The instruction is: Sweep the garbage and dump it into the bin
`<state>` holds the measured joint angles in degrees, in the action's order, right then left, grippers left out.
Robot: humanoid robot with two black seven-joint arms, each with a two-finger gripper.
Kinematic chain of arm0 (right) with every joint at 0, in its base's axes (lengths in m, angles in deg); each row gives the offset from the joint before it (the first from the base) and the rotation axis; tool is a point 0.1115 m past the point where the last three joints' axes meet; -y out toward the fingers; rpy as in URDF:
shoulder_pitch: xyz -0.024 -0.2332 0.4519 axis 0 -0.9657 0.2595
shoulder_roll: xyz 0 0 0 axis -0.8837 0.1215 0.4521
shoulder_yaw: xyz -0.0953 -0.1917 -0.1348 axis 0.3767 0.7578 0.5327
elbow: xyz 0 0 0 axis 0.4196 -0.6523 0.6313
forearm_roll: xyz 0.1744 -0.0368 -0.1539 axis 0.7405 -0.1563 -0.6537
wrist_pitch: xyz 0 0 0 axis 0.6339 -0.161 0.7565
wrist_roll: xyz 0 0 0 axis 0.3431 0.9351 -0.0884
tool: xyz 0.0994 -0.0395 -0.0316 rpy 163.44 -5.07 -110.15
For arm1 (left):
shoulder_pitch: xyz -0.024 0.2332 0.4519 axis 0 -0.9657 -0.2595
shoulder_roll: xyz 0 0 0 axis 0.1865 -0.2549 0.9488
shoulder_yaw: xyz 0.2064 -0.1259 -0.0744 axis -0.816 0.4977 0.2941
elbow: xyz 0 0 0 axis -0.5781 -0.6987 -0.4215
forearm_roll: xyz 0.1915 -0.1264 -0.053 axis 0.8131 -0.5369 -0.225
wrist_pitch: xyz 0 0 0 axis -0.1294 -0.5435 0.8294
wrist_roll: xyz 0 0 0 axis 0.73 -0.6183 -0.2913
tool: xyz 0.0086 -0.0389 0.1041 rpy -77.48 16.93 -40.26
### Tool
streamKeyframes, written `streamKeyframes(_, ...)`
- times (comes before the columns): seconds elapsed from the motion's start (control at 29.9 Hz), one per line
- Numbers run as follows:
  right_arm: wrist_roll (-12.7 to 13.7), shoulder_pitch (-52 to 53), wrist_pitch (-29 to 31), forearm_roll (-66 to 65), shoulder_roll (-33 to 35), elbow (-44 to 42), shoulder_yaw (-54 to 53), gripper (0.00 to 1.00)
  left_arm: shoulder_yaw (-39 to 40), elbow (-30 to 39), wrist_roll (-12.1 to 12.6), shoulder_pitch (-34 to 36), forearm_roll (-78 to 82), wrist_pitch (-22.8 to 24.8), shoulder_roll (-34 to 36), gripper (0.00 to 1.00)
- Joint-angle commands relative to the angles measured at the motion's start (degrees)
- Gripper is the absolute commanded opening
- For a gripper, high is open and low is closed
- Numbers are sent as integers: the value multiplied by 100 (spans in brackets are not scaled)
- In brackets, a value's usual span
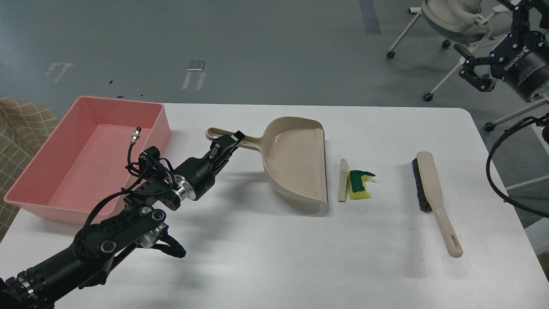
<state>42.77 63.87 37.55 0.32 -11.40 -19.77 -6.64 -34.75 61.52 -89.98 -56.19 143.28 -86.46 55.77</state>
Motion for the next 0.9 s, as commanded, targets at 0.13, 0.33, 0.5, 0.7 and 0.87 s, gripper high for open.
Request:
streamKeyframes(0.13, -20, -378, -2, -2681, 1811, 1315, 1103, 100, 3, -7, 4, -12, 2, 0, 4, 3)
streamKeyframes(0.33, -29, -361, -2, -2700, 2929, 1617, 1263, 100, 3, -7, -14, -29, 2, 0, 22, 3)
streamKeyframes(0.5, -20, -492, -2, -2700, 2903, 1713, 1649, 100, 3, -7, -14, -47, 2, 18, 4, 3)
streamKeyframes(0.7, 50, -1019, -2, -2770, 2965, 1889, 2089, 100, -75, -7, -5, -64, 11, 27, -22, 4)
streamKeyframes(0.87, 313, -2020, -2, -3270, 3018, 2855, 2090, 100, -304, -7, -5, -47, 2, 27, 4, 4)
